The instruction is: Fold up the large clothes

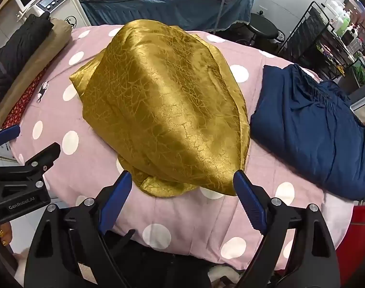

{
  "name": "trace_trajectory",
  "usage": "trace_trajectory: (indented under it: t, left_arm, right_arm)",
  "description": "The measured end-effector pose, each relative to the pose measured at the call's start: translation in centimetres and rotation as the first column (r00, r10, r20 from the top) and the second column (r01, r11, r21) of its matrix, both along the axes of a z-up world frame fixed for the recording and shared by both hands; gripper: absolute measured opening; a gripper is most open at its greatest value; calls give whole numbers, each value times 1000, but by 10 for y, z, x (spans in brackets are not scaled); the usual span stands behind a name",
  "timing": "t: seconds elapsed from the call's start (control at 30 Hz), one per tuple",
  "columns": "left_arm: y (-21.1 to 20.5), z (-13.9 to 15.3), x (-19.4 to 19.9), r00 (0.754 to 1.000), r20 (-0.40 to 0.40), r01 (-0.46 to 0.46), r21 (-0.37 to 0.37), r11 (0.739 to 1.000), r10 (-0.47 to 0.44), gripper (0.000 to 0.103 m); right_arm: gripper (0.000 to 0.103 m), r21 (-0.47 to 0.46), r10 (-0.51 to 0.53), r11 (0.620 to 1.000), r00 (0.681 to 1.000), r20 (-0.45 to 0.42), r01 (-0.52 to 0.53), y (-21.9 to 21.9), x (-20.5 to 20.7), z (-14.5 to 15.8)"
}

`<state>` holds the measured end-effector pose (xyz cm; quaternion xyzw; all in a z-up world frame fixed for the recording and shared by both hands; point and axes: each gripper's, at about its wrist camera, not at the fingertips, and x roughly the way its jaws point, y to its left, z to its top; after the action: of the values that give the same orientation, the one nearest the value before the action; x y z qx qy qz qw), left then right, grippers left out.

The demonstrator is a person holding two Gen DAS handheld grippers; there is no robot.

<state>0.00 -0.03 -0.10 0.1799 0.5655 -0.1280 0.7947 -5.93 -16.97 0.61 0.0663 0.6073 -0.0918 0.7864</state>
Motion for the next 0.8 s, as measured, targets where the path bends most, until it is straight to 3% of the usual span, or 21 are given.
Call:
trace_trajectory:
  t: [0.8]
  left_arm:
    - [2,-3,-2,1000,-4,-8,43,999,8,96]
  right_arm:
    - [85,10,-20,1000,1000,-17,20,-6,-2,-3]
